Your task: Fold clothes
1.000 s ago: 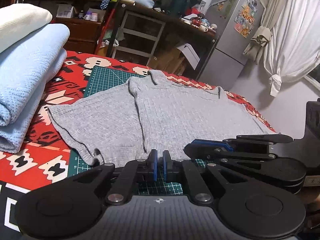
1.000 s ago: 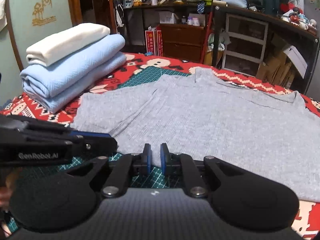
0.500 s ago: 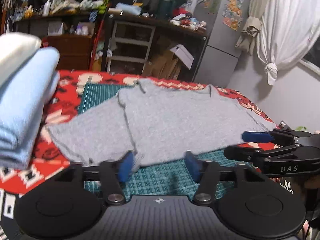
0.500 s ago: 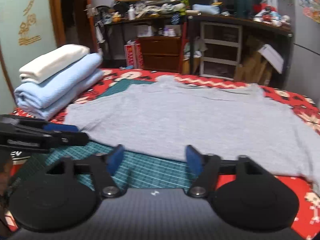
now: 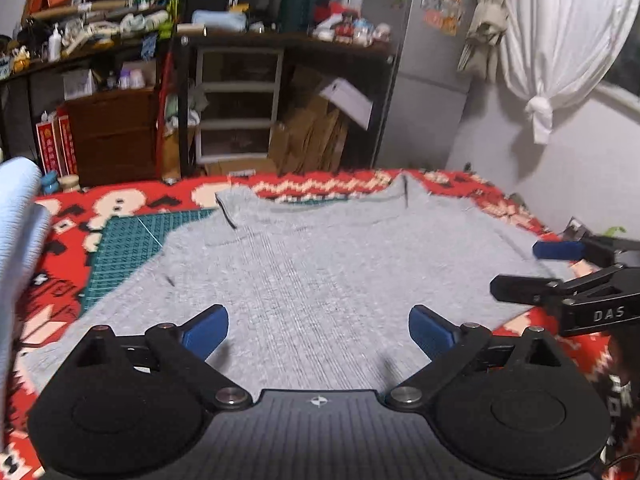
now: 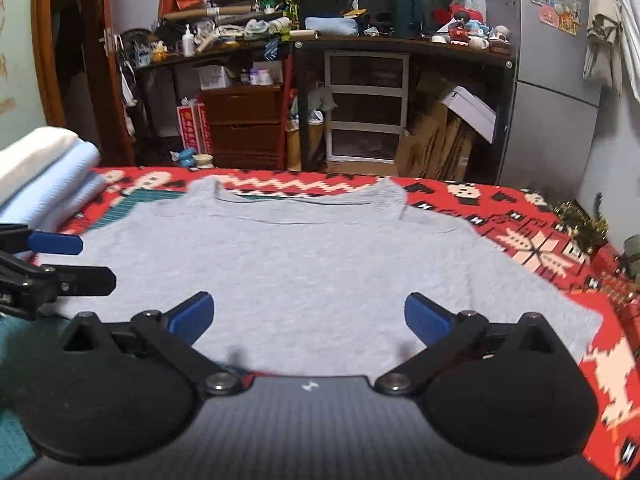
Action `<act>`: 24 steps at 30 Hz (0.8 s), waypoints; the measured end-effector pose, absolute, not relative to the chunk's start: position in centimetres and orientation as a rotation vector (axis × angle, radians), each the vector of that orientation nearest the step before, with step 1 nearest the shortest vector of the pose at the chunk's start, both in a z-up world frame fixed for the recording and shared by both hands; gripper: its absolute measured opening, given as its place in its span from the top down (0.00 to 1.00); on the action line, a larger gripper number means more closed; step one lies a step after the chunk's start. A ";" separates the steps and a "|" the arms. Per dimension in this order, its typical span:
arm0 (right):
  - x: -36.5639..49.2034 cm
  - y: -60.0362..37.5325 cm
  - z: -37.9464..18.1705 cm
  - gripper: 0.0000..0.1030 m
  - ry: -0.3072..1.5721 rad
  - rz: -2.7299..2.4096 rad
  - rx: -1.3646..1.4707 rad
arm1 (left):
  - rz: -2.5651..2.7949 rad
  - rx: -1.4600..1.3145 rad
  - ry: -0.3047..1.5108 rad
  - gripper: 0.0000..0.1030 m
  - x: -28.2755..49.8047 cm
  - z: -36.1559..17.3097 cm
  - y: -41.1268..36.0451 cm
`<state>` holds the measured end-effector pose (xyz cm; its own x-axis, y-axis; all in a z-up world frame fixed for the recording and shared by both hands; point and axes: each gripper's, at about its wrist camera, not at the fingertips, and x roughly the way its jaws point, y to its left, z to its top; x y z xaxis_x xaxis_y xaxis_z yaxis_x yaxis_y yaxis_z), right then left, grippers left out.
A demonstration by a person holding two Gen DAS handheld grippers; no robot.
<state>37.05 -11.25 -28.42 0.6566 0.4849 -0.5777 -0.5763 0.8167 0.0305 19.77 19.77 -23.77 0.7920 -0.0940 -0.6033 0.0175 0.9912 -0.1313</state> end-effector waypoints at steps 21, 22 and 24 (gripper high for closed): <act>40.0 -10.2 -33.3 0.00 0.675 0.565 -0.210 | 0.005 0.008 0.695 0.00 20.8 -26.6 18.2; 40.0 -10.2 -33.3 0.00 0.675 0.564 -0.210 | 0.009 0.006 0.695 0.00 20.8 -26.5 18.1; 40.0 -10.0 -33.2 0.00 0.674 0.557 -0.215 | 0.018 0.000 0.688 0.00 20.8 -26.6 18.0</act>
<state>40.00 -10.01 -33.18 0.6431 0.4171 -0.6422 -0.5523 0.8335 -0.0118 20.79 18.01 -26.62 0.7722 0.0162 -0.6352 -0.0165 0.9998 0.0055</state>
